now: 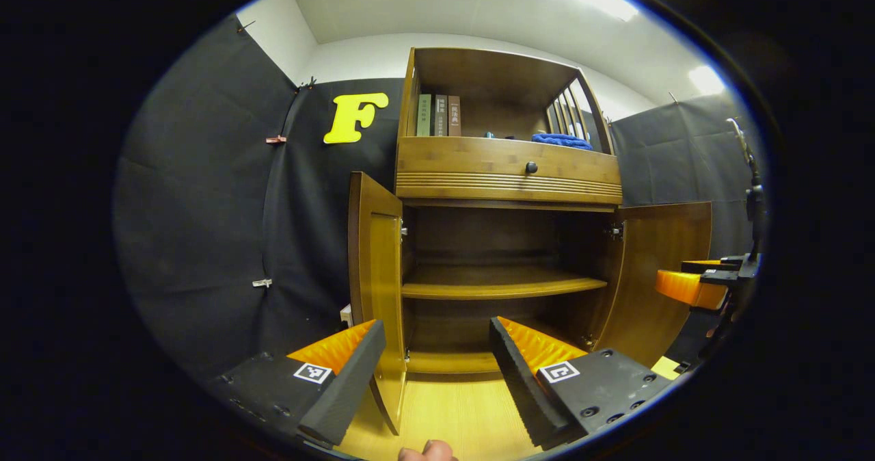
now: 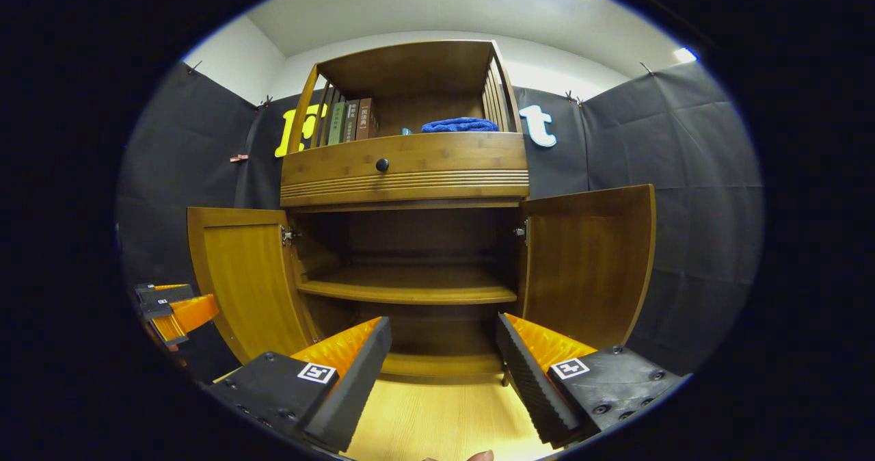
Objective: Open the right door of the double-door shoe cabinet with the right hand, and open the left door with the left hand.
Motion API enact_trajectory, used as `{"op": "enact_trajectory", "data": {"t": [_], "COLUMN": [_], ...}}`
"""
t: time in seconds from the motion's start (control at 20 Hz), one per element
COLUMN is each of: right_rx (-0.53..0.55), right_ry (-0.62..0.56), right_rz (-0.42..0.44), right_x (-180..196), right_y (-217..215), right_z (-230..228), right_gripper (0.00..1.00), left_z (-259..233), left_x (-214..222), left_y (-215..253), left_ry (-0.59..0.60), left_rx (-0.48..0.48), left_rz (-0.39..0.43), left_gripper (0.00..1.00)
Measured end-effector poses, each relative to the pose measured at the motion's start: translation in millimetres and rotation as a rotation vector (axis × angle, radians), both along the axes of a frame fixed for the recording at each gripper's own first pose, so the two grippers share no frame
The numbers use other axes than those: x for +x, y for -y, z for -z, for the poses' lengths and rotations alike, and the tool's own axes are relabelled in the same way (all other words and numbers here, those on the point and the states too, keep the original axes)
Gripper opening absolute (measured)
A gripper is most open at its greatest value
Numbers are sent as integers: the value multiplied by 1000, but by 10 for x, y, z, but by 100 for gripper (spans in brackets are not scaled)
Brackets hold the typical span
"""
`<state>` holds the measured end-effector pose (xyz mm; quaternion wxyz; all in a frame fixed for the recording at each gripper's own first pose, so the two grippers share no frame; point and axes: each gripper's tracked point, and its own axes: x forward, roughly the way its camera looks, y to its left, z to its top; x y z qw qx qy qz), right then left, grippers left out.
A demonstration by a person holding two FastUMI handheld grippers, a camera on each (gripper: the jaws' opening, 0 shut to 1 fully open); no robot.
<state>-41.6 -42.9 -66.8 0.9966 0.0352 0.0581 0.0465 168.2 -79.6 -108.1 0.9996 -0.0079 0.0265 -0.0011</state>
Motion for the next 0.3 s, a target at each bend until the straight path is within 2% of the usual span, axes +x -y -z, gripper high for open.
{"op": "enact_trajectory", "data": {"t": [0.05, 0.1, 0.2, 0.3], "right_rx": [3, 3, 1, 4], "right_ry": [1, 0, -3, -4], "right_rz": [-1, -1, -4, -5], "right_x": [8, 18, 40, 50], "right_y": [0, 0, -7, -13], "right_z": [-7, 2, 10, 11], "right_gripper": [100, 98, 100, 100], "left_z": [-5, -3, 2, 7], "left_x": [-2, 9, 11, 8], "left_y": [2, 5, -2, 13], "left_ry": [2, 3, 0, -3], "left_rx": [1, 1, -2, -7], "left_rz": [1, -1, -4, -1], "left_gripper": [94, 92, 95, 92]}}
